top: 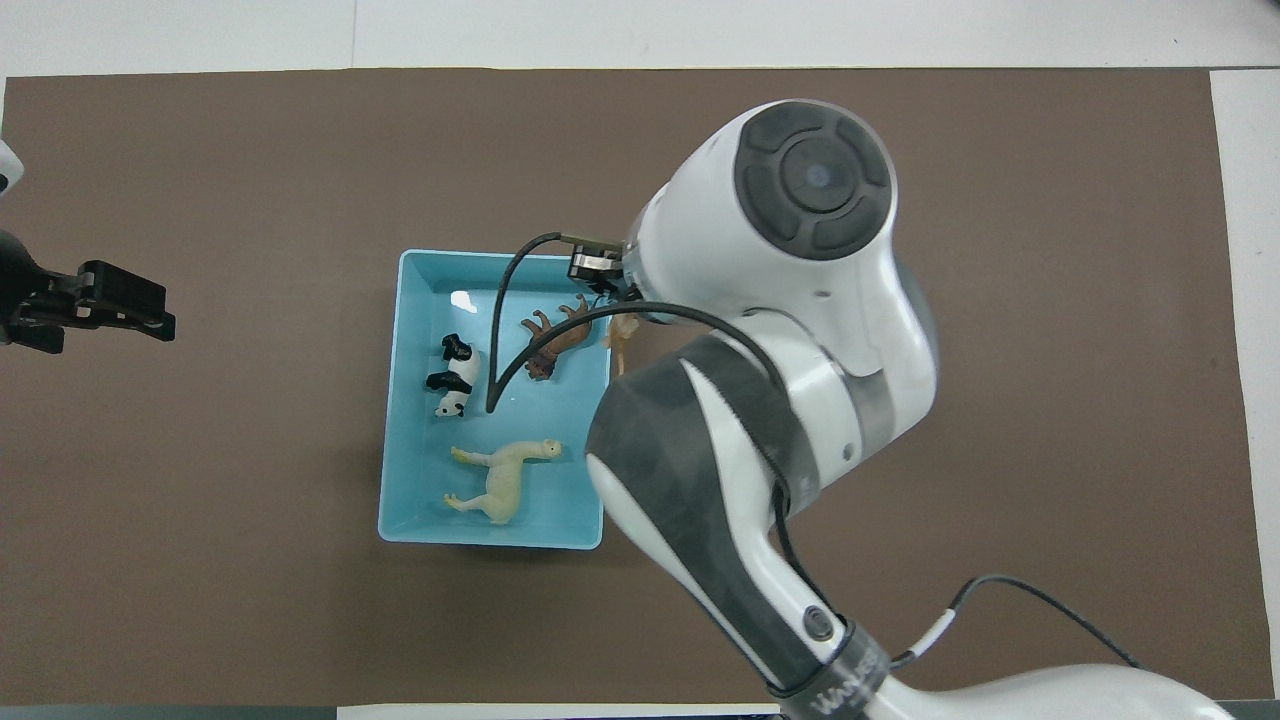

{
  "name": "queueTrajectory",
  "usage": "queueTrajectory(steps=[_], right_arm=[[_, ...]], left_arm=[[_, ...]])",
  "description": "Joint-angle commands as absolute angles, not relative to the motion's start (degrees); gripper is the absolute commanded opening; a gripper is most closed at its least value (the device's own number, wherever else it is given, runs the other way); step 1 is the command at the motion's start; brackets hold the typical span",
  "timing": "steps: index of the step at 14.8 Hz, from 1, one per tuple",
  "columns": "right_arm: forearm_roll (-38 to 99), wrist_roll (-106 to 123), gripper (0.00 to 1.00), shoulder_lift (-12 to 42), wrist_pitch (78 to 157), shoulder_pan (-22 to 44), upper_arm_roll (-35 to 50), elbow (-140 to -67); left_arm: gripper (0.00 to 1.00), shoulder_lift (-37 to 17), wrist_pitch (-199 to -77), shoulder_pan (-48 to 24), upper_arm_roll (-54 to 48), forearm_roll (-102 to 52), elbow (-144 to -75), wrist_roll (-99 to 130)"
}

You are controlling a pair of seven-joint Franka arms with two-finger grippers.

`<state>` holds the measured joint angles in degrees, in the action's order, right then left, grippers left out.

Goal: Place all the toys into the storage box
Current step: 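Lower the tan toy into the box with the right gripper and release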

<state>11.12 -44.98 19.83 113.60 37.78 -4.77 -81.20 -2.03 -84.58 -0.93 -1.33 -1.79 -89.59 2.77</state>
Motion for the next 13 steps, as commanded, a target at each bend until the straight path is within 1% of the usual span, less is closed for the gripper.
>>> queueTrajectory(steps=[1,3,5,6,7,8,9,11,13], right_arm=[[11.7,-49.9,0.0,23.6,119.5,40.6,-5.1,-79.3],[12.0,-50.2,0.0,24.5,123.1,41.8,-5.0,-79.4],[11.8,-50.3,0.02,25.9,124.5,43.4,-5.0,-79.7],[11.3,-50.3,0.29,26.4,124.5,43.8,-5.0,-80.2],[10.0,-50.2,0.7,26.6,124.5,44.8,-5.0,-81.5],[7.5,-50.1,0.79,26.6,123.9,45.2,-5.0,-82.4],[5.7,-50.1,1.0,26.5,122.7,45.2,-5.0,-82.5],[5.2,-50.1,1.0,26.3,118.2,45.7,-5.1,-81.8],[3.2,-49.8,1.0,25.8,115.5,45.1,-5.4,-81.7]], left_arm=[[1.0,-1.4,-84.4,-0.2,-1.9,-1.1,-89.8,1.0],[1.0,-1.2,-84.2,-0.5,-1.9,-1.1,-90.4,1.1],[1.0,-1.1,-84.5,-0.3,-1.9,-1.3,-90.8,1.1],[1.0,-0.9,-84.7,-0.4,-1.9,-1.3,-91.4,1.0],[1.0,-0.4,-84.8,-0.4,-1.9,-1.3,-92.0,1.6],[1.0,-0.4,-84.9,-0.7,-1.8,-1.2,-91.9,1.9],[1.0,-0.4,-85.0,-0.7,-1.8,-1.2,-91.9,1.8],[1.0,-0.4,-86.4,-0.8,-1.9,-1.2,-92.1,1.8],[1.0,-0.4,-88.4,-0.8,-1.8,-1.1,-92.6,1.0]])
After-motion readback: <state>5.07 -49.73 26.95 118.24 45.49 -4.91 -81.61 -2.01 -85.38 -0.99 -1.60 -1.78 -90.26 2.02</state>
